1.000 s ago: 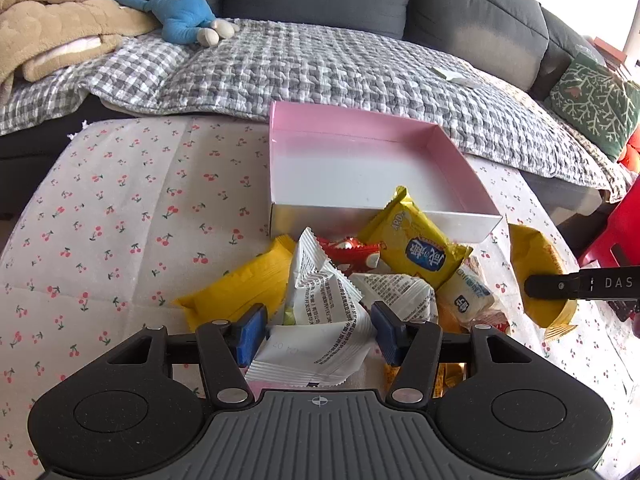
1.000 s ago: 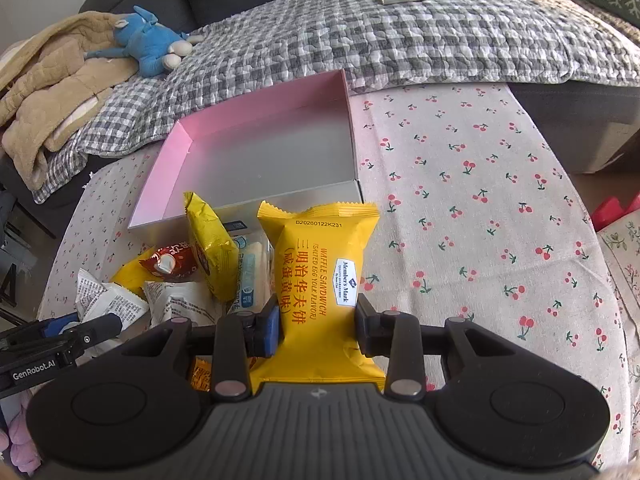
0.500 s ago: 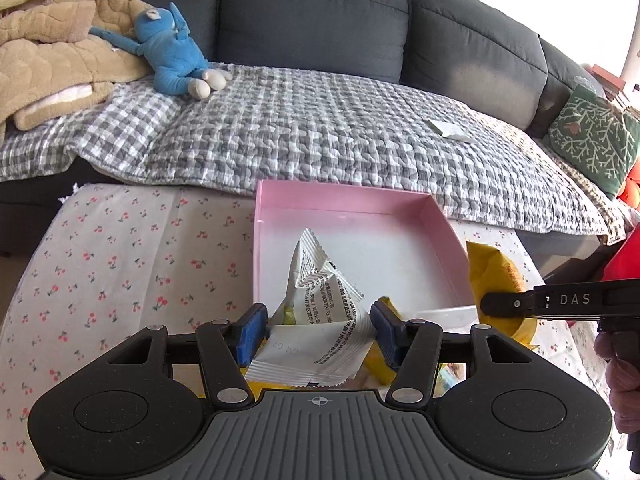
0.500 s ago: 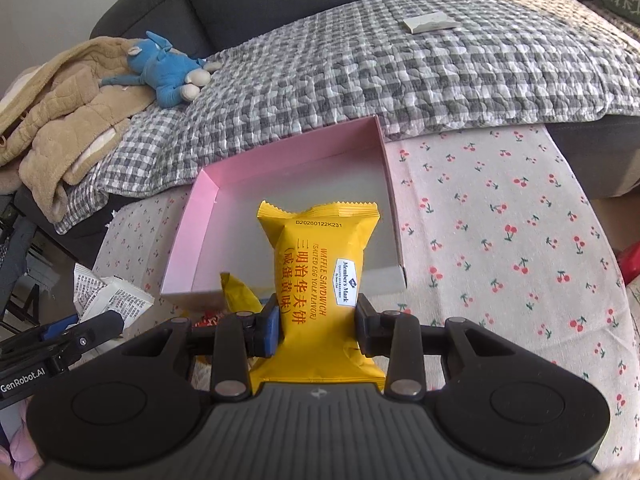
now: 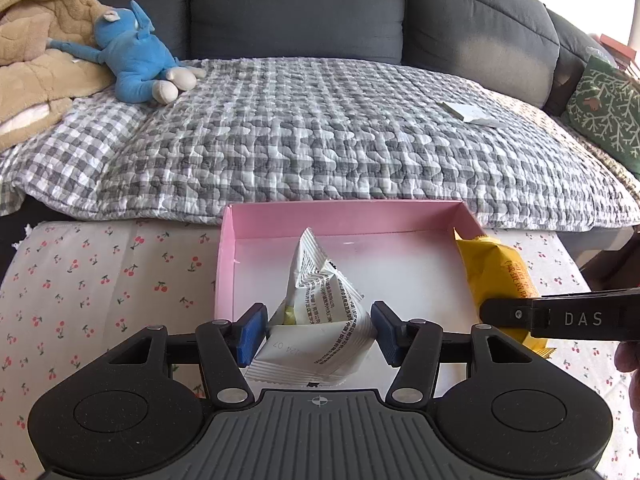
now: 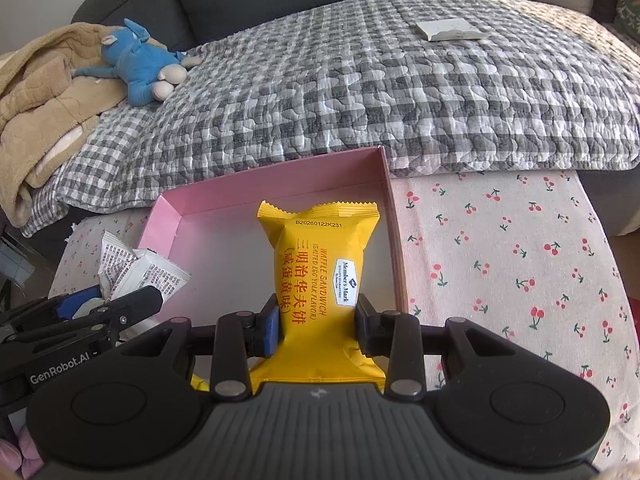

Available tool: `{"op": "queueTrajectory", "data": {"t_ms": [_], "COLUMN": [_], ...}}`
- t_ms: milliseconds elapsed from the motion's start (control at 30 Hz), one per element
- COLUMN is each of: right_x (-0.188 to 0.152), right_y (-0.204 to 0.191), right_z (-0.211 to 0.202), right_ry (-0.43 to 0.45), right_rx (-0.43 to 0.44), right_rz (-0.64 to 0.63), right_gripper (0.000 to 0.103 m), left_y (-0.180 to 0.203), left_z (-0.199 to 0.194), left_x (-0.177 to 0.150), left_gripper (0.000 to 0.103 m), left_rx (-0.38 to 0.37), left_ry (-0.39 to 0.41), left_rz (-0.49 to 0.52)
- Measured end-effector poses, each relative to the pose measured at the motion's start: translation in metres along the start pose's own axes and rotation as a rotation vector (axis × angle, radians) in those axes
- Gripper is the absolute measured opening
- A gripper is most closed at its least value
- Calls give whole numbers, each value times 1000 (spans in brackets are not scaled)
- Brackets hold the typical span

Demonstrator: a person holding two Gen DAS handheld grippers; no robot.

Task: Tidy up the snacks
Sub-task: 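Carry the yellow pack into the pink box and release while the left tool drops the white pastry there, then withdraw both tools from the box back over the snack pile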

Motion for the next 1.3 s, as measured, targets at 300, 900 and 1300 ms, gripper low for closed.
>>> {"op": "queueTrajectory", "data": {"t_ms": [300, 900, 1300], "right_x": [3, 4, -17], "right_y": [1, -8, -8], "right_z": [15, -18, -54], "right_ry": [-4, 55, 75], "right_rx": [-18, -40, -36], "right_rz": [-8, -55, -54], "right_gripper": [34, 70, 80], "left_y": [1, 0, -4], "left_z": [30, 10, -37], "left_x": [-2, -9, -31], "left_gripper": [57, 89, 93], "left_rx": [22, -12, -56], "left_ry": [-2, 28, 30], "left_rz": [46, 41, 21]}}
Point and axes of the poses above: each gripper's, at about its wrist camera, not at the fingertips, and z roughly the way its jaws point, y to its right, x to its top, the point moved 2 cm from there along z, roughly the way its jaws point, and after that the axes turned 2 degrees about -x, right-handed, at the moved point
